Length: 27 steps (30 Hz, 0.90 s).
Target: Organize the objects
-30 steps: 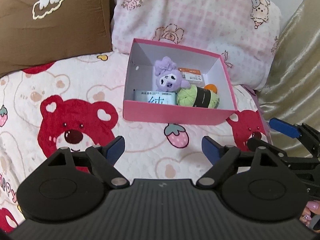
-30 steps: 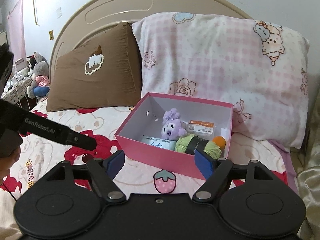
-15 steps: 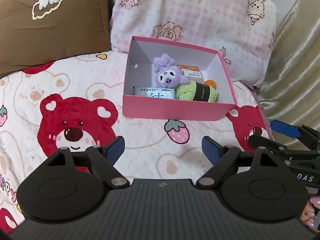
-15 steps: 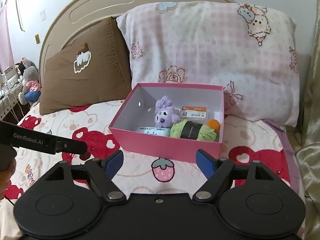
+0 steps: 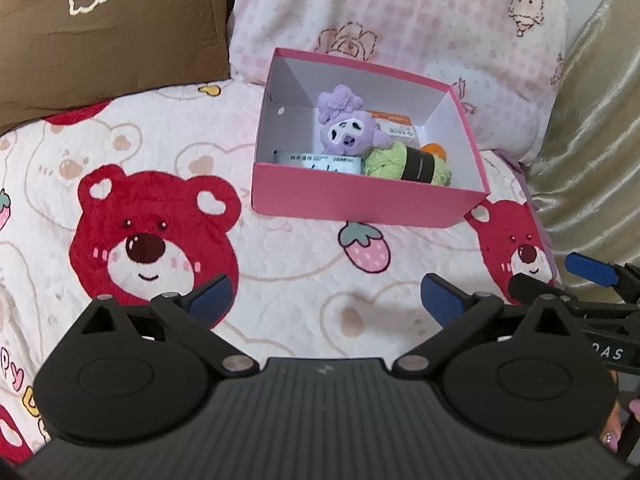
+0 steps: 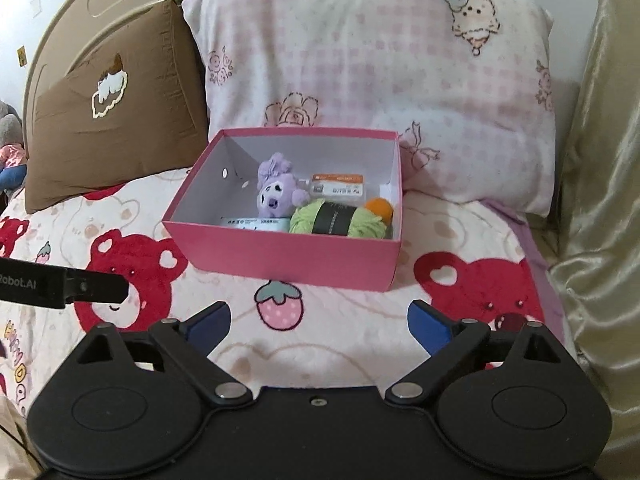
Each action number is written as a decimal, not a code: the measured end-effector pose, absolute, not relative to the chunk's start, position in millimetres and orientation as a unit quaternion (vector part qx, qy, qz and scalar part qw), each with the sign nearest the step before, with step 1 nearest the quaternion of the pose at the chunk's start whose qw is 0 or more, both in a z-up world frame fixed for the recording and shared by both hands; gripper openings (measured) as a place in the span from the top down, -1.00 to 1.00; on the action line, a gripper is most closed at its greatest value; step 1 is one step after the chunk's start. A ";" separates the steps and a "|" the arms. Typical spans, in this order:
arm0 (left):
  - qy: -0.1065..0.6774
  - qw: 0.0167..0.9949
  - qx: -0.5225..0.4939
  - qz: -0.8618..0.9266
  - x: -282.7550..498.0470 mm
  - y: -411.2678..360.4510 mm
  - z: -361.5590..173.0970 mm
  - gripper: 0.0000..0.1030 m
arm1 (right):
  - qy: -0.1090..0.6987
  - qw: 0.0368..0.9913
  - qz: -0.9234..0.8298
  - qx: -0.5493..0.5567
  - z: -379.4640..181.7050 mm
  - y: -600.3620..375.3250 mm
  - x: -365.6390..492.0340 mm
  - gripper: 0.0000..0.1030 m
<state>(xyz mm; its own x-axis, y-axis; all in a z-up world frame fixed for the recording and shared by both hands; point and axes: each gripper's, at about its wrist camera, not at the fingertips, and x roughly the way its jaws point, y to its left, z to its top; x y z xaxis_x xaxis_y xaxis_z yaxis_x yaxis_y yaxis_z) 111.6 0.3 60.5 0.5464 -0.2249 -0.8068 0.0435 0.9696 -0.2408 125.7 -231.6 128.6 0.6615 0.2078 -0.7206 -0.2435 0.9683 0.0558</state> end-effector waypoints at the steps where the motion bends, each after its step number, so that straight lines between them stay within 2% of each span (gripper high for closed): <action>1: 0.472 0.874 -0.092 -0.074 111.4 0.0 59.6 -0.99 | 0.393 0.911 0.121 -0.022 127.6 -230.8 125.3 -0.89; 19: 0.473 0.879 -0.056 -0.029 103.3 -1.9 67.1 -0.99 | 0.422 0.900 0.107 -0.030 122.8 -225.3 118.5 -0.89; 27: 0.498 0.866 -0.034 -0.028 102.1 -10.6 62.0 -0.99 | 0.420 0.901 0.104 -0.026 122.5 -229.1 120.3 -0.89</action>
